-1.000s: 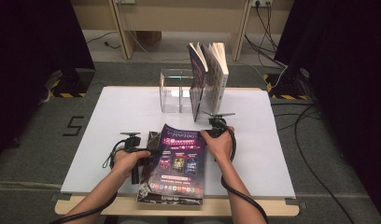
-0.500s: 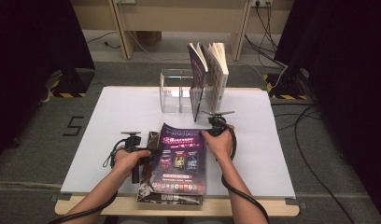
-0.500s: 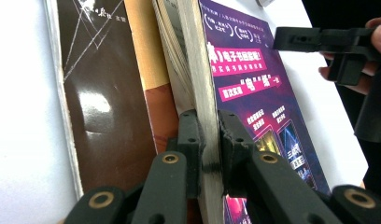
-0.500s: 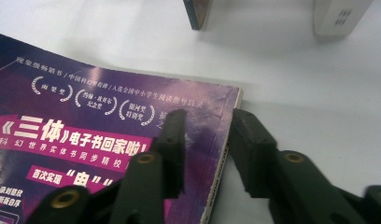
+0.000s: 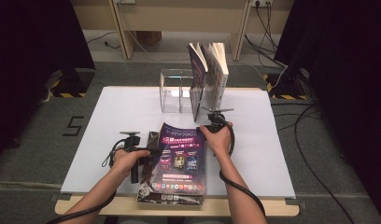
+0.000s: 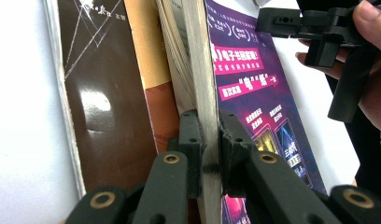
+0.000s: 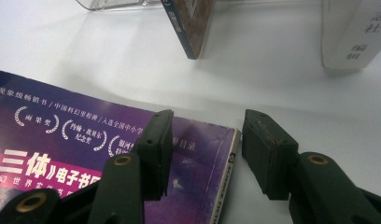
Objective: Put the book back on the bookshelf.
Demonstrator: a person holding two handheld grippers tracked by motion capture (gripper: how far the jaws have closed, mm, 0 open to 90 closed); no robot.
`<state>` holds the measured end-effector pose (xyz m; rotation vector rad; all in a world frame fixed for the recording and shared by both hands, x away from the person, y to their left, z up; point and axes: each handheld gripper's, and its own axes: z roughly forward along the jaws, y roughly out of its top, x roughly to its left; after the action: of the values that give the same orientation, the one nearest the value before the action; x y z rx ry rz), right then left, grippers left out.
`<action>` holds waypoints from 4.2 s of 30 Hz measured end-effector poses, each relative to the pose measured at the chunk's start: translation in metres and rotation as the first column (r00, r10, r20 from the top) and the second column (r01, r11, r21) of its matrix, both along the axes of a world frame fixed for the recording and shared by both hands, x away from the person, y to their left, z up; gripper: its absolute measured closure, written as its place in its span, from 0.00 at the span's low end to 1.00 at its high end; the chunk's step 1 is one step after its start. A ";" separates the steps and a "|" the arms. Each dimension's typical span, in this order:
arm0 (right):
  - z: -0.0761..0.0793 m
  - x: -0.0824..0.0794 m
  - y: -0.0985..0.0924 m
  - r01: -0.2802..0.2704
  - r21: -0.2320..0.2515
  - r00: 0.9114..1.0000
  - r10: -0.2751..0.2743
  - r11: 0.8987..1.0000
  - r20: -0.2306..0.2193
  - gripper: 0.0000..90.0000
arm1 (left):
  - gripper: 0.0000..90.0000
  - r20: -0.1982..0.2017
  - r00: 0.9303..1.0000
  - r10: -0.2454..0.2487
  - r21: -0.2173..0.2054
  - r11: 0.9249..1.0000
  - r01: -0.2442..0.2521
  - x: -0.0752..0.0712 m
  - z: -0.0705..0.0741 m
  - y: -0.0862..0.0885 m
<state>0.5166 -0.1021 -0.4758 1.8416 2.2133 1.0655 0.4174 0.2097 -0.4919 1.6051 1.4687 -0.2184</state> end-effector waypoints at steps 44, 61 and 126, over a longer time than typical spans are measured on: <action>0.035 -0.022 0.011 -0.077 0.141 0.997 0.075 0.987 0.017 0.88 | 0.85 -0.004 1.000 0.020 0.014 1.000 -0.020 -0.001 -0.004 0.004; 0.059 -0.037 0.011 -0.074 0.190 0.995 0.059 0.979 0.080 0.91 | 0.54 0.202 0.976 0.082 0.188 0.975 -0.120 -0.028 0.015 0.035; 0.171 -0.066 0.010 0.011 0.130 0.864 -0.075 0.991 0.498 0.92 | 0.47 0.258 0.962 0.087 0.225 0.963 -0.147 -0.046 0.016 0.040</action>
<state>0.4511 -0.0922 -0.3048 1.4194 1.8245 1.4972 0.3718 0.2494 -0.4756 1.6611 1.4310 0.2312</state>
